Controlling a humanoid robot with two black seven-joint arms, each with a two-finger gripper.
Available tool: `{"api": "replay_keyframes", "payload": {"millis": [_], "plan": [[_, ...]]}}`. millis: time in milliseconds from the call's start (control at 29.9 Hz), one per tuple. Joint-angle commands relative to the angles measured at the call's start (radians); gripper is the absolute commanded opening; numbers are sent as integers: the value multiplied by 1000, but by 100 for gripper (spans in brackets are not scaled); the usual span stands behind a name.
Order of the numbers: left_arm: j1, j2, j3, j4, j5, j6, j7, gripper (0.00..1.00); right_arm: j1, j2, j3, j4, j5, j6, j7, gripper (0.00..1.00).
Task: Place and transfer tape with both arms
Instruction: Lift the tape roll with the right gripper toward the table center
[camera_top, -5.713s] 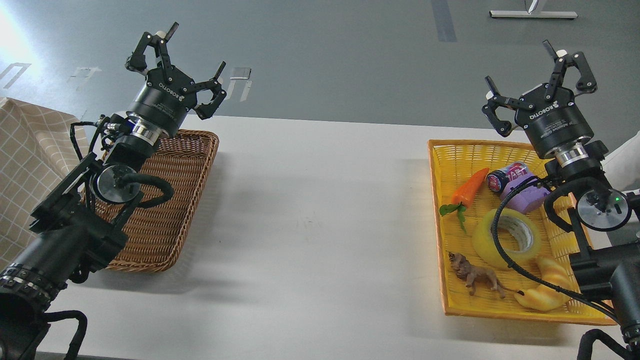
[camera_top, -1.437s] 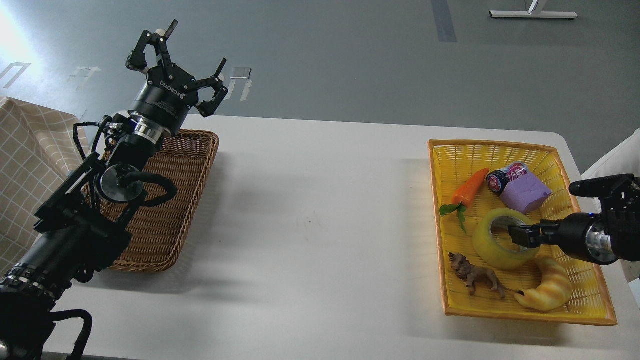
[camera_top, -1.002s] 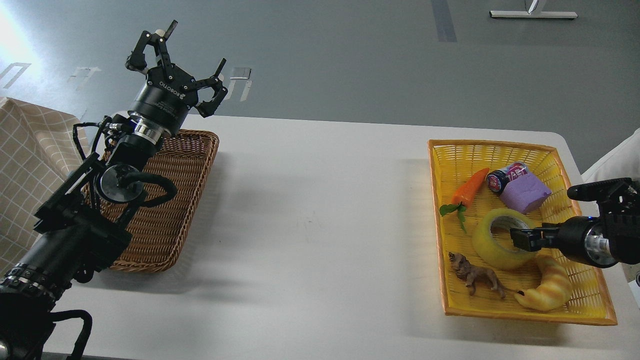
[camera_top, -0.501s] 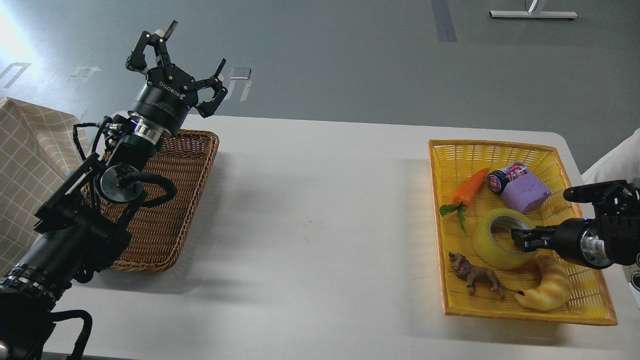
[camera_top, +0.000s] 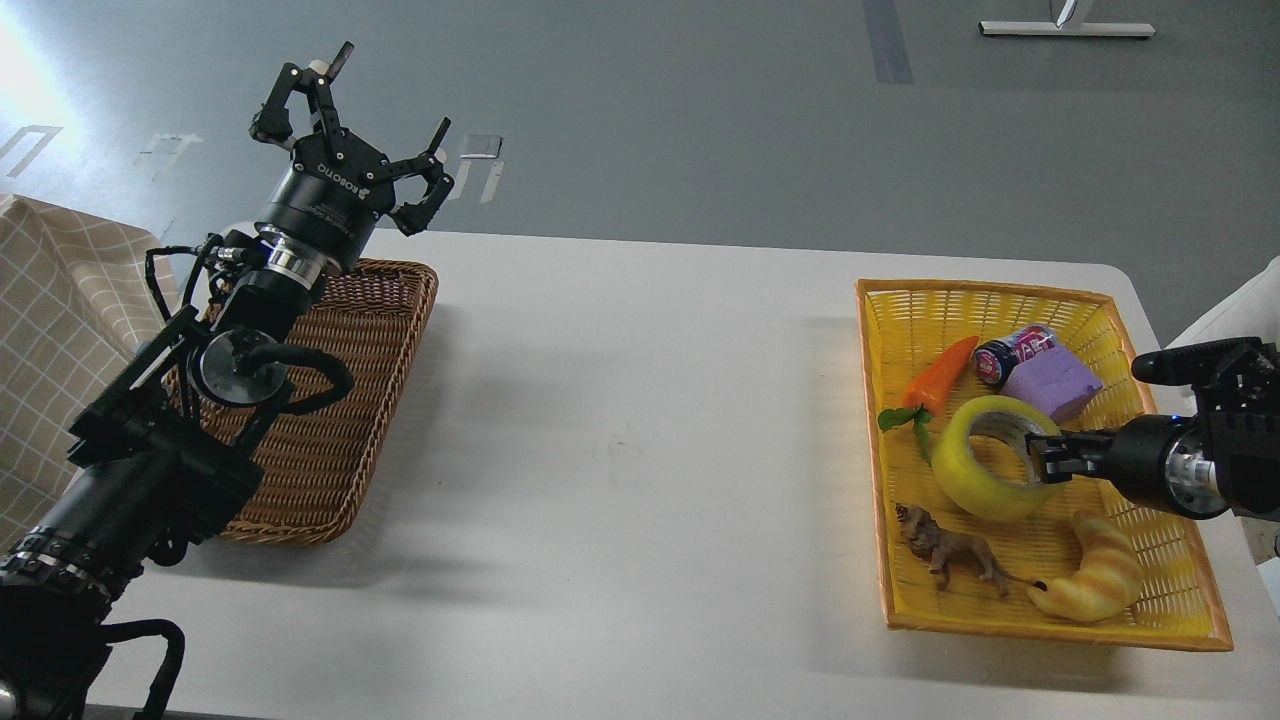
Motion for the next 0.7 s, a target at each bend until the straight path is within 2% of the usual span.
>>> {"api": "replay_keyframes", "payload": {"millis": [0,167,301,501,668], "plan": [[-4,-4,0,0,0,0,0,98,44,-32,6,45,3,0,6,0],[-8,-4,-2,0,0,0,0,98,159,-21,60,79,18,0,6,0],[-7,-4,-2,0,0,0,0,98,268,43,54,70,23,0,6,0],[-14,-4,-2,0,-1,0,0,98,326,250,43,33,17,0,0,0],[-19,-4,-2,-2,-1,0,-1,98,386,416,-58,-72,8,0,-3,0]]}}
